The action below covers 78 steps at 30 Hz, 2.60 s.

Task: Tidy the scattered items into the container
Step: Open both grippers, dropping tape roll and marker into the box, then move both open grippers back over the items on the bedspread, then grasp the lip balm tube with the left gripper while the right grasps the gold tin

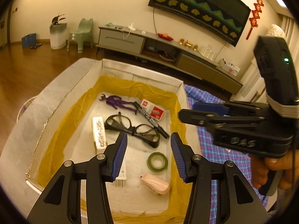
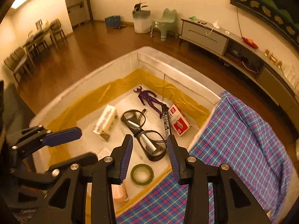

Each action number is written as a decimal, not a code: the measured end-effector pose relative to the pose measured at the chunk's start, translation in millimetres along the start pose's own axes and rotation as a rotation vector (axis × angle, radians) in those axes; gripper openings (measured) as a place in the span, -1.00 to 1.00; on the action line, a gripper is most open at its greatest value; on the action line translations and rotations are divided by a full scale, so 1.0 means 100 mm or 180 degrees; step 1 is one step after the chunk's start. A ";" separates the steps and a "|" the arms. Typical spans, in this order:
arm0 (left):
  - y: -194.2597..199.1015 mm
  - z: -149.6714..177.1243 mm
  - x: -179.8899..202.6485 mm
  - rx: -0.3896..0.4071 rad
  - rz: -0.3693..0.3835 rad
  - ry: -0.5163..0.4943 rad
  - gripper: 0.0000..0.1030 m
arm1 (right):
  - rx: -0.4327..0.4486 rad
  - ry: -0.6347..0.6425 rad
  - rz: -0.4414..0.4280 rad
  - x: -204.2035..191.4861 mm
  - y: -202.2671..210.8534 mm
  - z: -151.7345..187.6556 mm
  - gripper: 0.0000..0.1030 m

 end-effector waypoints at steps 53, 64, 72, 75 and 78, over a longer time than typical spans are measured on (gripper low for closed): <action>-1.05 0.90 2.46 -0.0728 0.0448 -0.0803 0.09 | 0.1070 -0.2203 0.0362 2.62 1.72 2.86 -0.02; -1.97 1.07 2.71 -0.1010 0.0110 -0.0859 0.15 | 0.0211 -0.1012 0.1301 2.94 1.13 2.84 0.40; -2.23 1.09 2.59 -0.0939 0.0105 -0.1023 0.26 | 0.0114 -0.0893 0.1250 2.98 0.90 2.83 0.39; -2.25 1.09 2.54 -0.1020 -0.0124 -0.1538 0.28 | 0.0017 -0.0882 0.1105 2.92 0.87 2.84 0.18; -2.24 0.93 2.36 -0.1097 -0.0233 -0.1331 0.21 | -0.0096 -0.0861 0.0945 2.83 0.88 2.83 0.16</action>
Point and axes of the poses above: each gripper's, at about its wrist camera, not at the fingertips, and y roughly against the way its jaws point, x to its right, z to its underside, the point moved 4 cm from there along -y, roughly the way its jaws point, and after that the axes turned 7 degrees about y, right-handed, at the moved point
